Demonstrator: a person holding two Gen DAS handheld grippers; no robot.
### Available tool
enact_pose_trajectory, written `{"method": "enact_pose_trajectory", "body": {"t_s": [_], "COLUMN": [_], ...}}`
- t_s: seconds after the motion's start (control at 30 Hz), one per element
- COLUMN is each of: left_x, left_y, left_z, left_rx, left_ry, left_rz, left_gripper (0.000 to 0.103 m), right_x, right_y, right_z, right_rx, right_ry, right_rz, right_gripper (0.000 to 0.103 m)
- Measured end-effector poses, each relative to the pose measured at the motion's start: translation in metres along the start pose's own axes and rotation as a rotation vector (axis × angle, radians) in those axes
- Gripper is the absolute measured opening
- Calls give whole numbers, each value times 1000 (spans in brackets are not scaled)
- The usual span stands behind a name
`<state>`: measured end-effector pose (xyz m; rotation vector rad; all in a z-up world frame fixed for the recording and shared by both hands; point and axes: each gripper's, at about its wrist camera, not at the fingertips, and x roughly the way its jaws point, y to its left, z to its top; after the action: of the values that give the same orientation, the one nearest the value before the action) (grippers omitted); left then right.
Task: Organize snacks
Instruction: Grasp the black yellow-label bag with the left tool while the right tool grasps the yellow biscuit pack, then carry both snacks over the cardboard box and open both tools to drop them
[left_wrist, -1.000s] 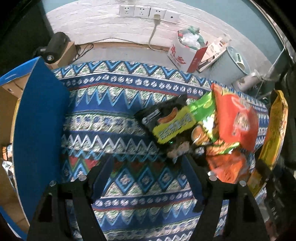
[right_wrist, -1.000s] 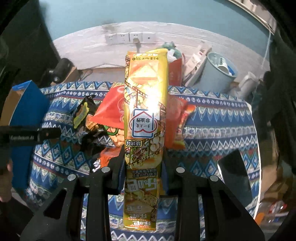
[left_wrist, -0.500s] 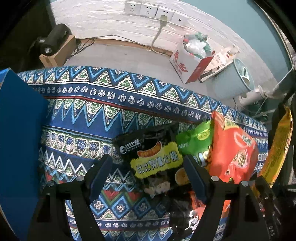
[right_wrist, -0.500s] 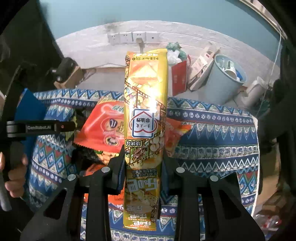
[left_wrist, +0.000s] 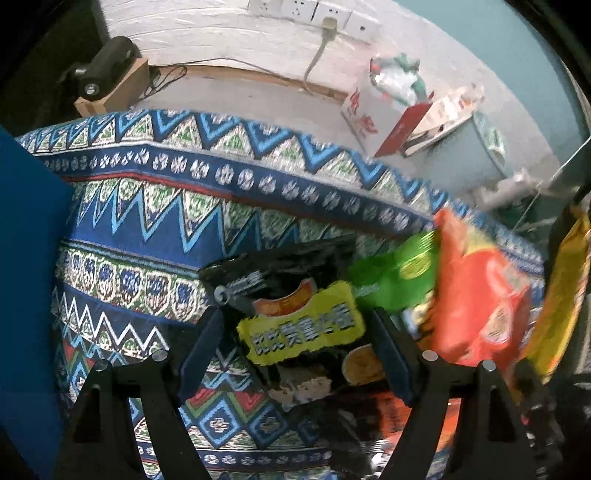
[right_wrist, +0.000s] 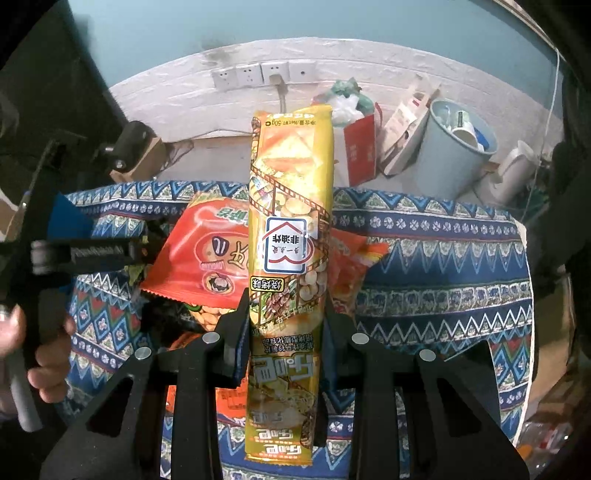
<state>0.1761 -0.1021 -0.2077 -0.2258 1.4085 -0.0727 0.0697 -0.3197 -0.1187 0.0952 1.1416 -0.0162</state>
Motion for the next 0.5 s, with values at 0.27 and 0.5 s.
{"method": "enact_pose_trajectory", "body": {"t_s": [0.27,0.5], "left_x": [3,-6], "left_y": [0,-5], "left_z": [-17,-32], "left_rx": [95,200], "left_ry": [6,-18], "left_rz": [8,36], "left_gripper": [72,64], "right_x": [5,3], "right_y": [1,11], "right_z": [-1,-3], "right_rx": [7,-17], "right_ry": [19,11], "right_rz": [4,7], "right_gripper": [29,29]}}
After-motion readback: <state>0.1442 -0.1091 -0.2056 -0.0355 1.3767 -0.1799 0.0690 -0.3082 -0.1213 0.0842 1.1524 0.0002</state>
